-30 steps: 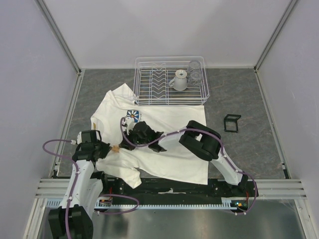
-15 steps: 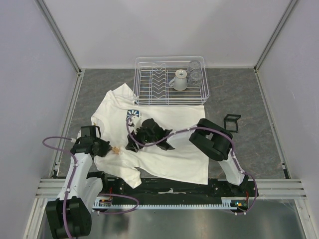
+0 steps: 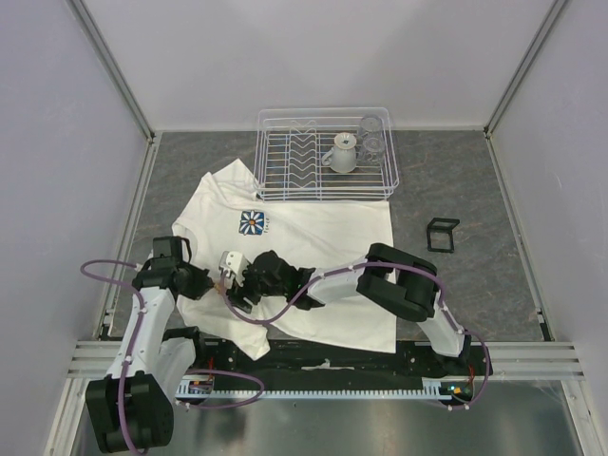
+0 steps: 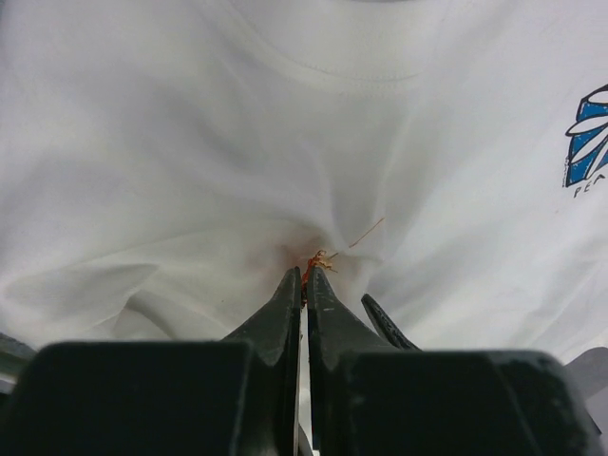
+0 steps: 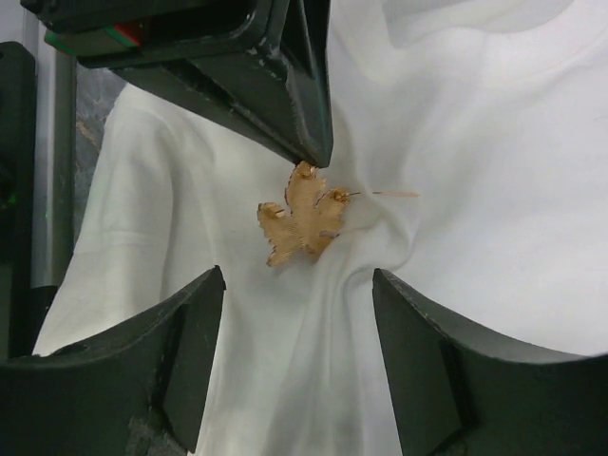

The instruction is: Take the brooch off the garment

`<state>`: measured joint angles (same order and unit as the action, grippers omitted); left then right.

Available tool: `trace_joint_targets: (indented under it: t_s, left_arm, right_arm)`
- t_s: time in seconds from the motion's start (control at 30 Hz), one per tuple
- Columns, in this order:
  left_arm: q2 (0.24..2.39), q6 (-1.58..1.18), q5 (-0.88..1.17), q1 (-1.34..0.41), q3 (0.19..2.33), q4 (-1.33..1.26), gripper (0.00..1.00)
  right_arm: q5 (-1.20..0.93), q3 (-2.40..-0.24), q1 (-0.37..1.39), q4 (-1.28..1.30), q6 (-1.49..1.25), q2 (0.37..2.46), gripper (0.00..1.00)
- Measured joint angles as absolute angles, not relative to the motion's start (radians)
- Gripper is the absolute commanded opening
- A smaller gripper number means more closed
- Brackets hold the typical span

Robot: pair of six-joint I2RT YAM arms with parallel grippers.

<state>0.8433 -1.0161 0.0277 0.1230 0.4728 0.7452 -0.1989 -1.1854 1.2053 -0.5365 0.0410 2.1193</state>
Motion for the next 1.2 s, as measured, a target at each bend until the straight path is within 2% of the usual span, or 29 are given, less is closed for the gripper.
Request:
trace_joint_targets:
  t_s: [0.17,0.47,0.57,0.93,0.97,1.03,1.07,1.13,1.17,1.2]
  left_arm:
    - [0.843,-1.017,0.028,0.123,0.483,0.759,0.02]
    - [0.839,-1.029,0.029,0.123,0.485,0.774,0.02]
    - [0.834,-1.031,0.03,0.123,0.487,0.776,0.02]
    - [0.807,-1.039,0.028,0.123,0.493,0.781,0.02]
    - [0.804,-1.039,0.028,0.123,0.493,0.78,0.03]
    - [0.799,-1.039,0.026,0.123,0.493,0.78,0.13]
    - [0.795,-1.039,0.026,0.123,0.493,0.78,0.23]
    - [0.786,-1.037,0.027,0.123,0.493,0.78,0.33]
    - [0.781,-1.035,0.027,0.123,0.493,0.781,0.41]
    - [0.775,-1.033,0.027,0.123,0.493,0.783,0.45]
  right_arm:
    - [-0.155,-1.198,1.208,-0.566,0.064,2.12,0.65]
    - [-0.156,-1.227,1.219,-0.607,0.072,2.135,0.64]
    - [-0.154,-1.246,1.229,-0.608,0.072,2.152,0.59]
    - [-0.05,-1.286,1.24,-0.585,0.053,2.209,0.25]
    - [-0.046,-1.286,1.241,-0.587,0.052,2.209,0.23]
    - [-0.032,-1.286,1.241,-0.589,0.045,2.209,0.21]
    - [-0.027,-1.286,1.241,-0.589,0.041,2.209,0.21]
    - [-0.024,-1.286,1.241,-0.59,0.033,2.209,0.2]
    - [-0.025,-1.286,1.241,-0.589,0.03,2.209,0.19]
    - [-0.027,-1.286,1.241,-0.589,0.027,2.209,0.16]
